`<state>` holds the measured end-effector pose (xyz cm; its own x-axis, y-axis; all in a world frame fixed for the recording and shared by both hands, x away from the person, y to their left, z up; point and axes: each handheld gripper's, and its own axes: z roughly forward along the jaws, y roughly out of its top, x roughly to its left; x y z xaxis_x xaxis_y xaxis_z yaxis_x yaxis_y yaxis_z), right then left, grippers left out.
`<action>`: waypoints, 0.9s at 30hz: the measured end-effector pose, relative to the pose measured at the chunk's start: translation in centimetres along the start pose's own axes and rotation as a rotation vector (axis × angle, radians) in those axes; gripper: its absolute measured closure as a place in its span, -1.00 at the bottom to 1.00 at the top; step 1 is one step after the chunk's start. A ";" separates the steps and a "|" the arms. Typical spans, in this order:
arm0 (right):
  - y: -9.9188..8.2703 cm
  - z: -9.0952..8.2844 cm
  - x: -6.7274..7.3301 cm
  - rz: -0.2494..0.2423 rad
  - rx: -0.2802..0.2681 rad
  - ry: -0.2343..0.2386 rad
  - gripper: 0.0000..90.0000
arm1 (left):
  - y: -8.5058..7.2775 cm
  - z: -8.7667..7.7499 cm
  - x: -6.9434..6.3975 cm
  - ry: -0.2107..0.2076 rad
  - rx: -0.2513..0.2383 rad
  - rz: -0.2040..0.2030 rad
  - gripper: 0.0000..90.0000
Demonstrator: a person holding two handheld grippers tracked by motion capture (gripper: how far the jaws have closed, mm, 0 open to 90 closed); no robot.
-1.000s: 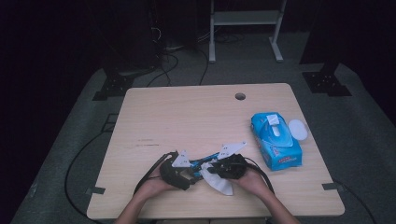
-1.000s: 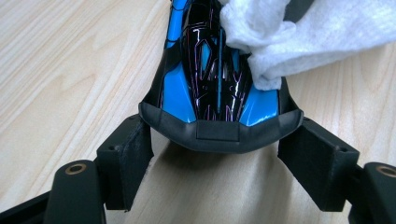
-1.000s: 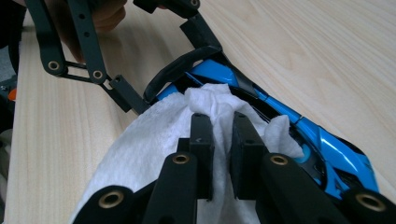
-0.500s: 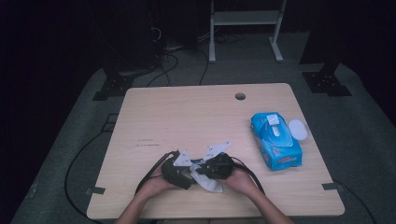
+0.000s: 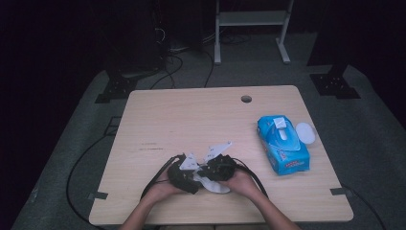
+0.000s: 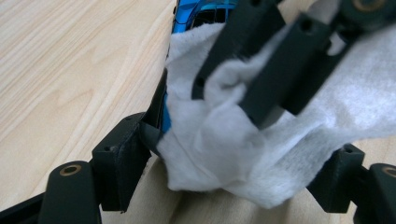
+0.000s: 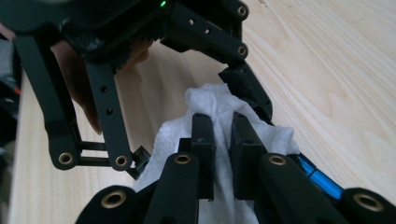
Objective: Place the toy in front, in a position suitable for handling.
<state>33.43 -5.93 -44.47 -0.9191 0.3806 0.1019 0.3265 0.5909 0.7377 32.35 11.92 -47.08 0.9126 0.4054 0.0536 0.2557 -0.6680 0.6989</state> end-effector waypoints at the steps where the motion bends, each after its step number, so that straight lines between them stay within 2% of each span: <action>1: 0.1 -0.2 -0.3 0.015 -0.011 -0.020 0.81 | 0.0 0.0 0.0 0.000 0.000 0.001 -0.47; 3: 0.1 -1.1 -1.0 0.046 -0.049 -0.057 0.82 | -0.1 -0.1 0.0 0.000 0.002 0.005 -0.47; 5: 0.2 -1.8 -1.5 0.072 -0.070 -0.053 0.82 | 0.0 0.0 0.0 0.000 0.001 0.006 -0.47; 7: 0.4 -1.4 -1.5 0.067 -0.044 -0.061 0.82 | 0.1 0.1 0.0 0.000 0.001 0.004 -0.47; 11: 0.4 1.0 -1.3 0.070 0.005 -0.035 0.82 | 0.0 0.1 0.0 0.003 0.001 -0.002 -0.47; 12: 0.4 1.2 -1.4 0.067 0.003 -0.033 0.82 | -0.1 0.0 0.0 0.000 0.000 0.000 -0.47; 16: 0.1 0.5 -2.4 0.080 0.008 -0.042 0.82 | -0.1 0.2 -0.1 0.006 -0.002 0.011 -0.47; 17: 0.0 0.0 -2.7 0.082 0.016 -0.071 0.82 | -0.1 0.2 -0.1 0.006 -0.002 0.010 -0.46; 18: 0.0 -0.1 -2.8 0.082 0.020 -0.076 0.82 | -0.1 0.3 -0.1 0.006 -0.002 0.010 -0.46; 20: 0.0 -0.2 -2.8 0.083 0.021 -0.081 0.82 | 0.0 0.3 -0.1 0.008 -0.001 0.013 -0.46; 21: 0.2 -0.2 -2.2 0.076 0.014 -0.061 0.82 | -0.1 0.3 0.0 0.003 0.005 0.007 -0.46; 22: 0.2 -0.2 -2.2 0.076 0.014 -0.061 0.82 | -0.1 0.3 0.0 0.003 0.005 0.007 -0.46; 23: 0.4 0.3 -1.4 0.051 0.000 -0.015 0.82 | -0.1 0.3 -0.1 0.004 0.008 0.007 -0.46; 24: 0.4 0.3 -1.4 0.051 0.000 -0.015 0.82 | -0.1 0.3 -0.1 0.004 0.008 0.007 -0.46; 25: 0.6 0.8 -0.4 0.017 0.004 -0.022 0.82 | -0.2 0.2 -0.1 0.006 0.012 0.011 -0.46; 27: 0.6 0.7 -0.5 0.018 0.007 -0.020 0.82 | -0.2 0.2 -0.1 0.005 0.010 0.006 -0.45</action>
<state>34.25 -5.28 -44.49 -0.9084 0.4054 0.1022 0.3448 0.5883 0.7315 32.25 11.89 -47.39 0.9125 0.4045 0.0617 0.2531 -0.6764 0.6917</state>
